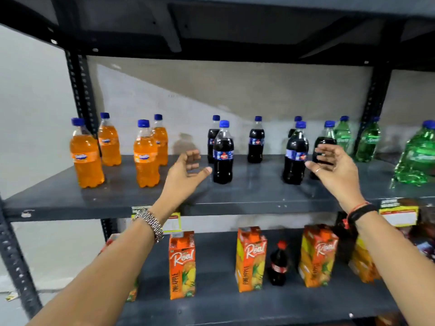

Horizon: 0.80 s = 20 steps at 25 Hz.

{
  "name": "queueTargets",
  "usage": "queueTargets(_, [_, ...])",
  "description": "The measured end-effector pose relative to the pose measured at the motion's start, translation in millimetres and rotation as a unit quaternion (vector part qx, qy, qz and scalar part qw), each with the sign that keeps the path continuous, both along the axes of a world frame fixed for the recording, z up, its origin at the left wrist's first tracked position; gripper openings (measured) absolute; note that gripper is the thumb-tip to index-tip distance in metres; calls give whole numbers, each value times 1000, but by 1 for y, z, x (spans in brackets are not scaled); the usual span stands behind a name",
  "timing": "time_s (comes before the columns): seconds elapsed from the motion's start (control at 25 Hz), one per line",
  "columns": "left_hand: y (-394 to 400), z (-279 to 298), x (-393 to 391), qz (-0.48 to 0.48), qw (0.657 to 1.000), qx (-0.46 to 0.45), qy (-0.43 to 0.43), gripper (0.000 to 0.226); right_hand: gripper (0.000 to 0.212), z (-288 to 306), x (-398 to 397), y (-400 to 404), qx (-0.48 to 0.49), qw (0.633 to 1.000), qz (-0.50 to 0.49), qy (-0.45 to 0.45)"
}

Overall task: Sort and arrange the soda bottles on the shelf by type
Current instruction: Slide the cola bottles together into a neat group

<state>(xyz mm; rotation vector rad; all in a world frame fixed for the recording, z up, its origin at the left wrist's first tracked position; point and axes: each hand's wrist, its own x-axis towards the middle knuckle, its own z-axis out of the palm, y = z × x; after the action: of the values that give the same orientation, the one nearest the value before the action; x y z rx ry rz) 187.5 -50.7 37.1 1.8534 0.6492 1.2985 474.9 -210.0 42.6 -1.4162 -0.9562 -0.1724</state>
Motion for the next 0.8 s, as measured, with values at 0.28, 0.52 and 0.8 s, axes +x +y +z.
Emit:
queueTargets(0.28, [16,-5,59,-7,984,-172,45,93,83,-9,38,16,-183,979,85,39])
queueTargets(0.52, [17,-10,58,-2,987,-128,92,63,79,-11,34,35,-205,972,98,61])
queueTargets(0.8, [17,-9,58,20,987,-116,109,61,78,-10,4,60,-206,973,90,56])
